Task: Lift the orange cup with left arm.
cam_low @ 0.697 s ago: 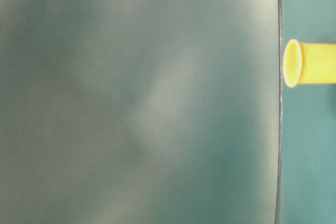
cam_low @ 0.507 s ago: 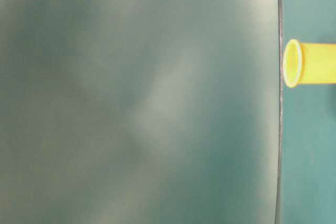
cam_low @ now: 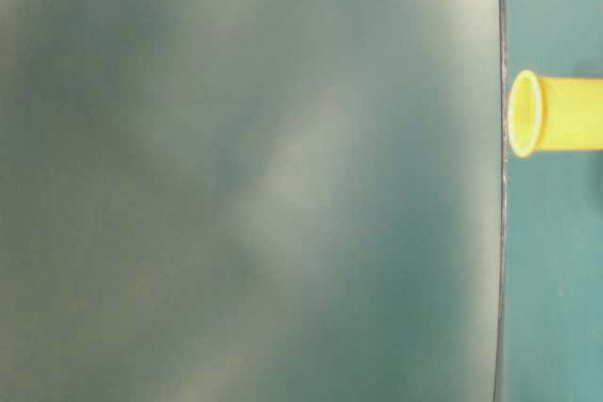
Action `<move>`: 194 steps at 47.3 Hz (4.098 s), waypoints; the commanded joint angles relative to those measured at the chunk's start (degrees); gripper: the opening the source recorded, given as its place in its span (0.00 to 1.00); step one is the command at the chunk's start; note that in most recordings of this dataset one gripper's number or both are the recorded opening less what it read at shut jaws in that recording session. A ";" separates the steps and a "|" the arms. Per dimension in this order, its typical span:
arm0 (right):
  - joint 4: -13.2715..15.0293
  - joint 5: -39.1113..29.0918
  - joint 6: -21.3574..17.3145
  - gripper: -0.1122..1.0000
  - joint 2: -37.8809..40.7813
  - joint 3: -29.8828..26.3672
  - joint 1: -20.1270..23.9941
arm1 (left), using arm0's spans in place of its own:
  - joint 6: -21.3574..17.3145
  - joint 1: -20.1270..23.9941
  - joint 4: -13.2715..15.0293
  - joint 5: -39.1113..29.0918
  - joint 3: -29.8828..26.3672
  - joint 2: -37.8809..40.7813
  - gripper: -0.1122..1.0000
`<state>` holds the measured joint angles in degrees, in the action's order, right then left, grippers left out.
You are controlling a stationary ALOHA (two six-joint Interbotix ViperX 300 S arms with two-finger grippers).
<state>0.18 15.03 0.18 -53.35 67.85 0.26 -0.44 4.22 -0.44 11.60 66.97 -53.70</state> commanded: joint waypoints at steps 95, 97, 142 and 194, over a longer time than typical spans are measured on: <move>0.09 -2.02 0.18 0.10 0.70 -1.85 0.09 | 1.41 7.29 -0.18 7.12 -33.75 69.35 0.88; 0.09 -2.02 0.18 0.10 0.70 -1.85 0.09 | 1.41 7.38 -0.18 7.12 -34.01 69.79 0.88; 0.09 -2.02 0.18 0.10 0.97 -1.85 0.09 | 1.32 7.91 -0.18 7.12 -42.10 76.55 0.87; 0.09 -2.11 -0.18 0.10 0.97 -2.02 0.18 | 1.14 7.82 -0.09 -4.57 -44.74 68.12 0.70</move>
<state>0.26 12.74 0.09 -52.56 67.76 0.35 0.79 11.95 -0.53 7.82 24.17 17.58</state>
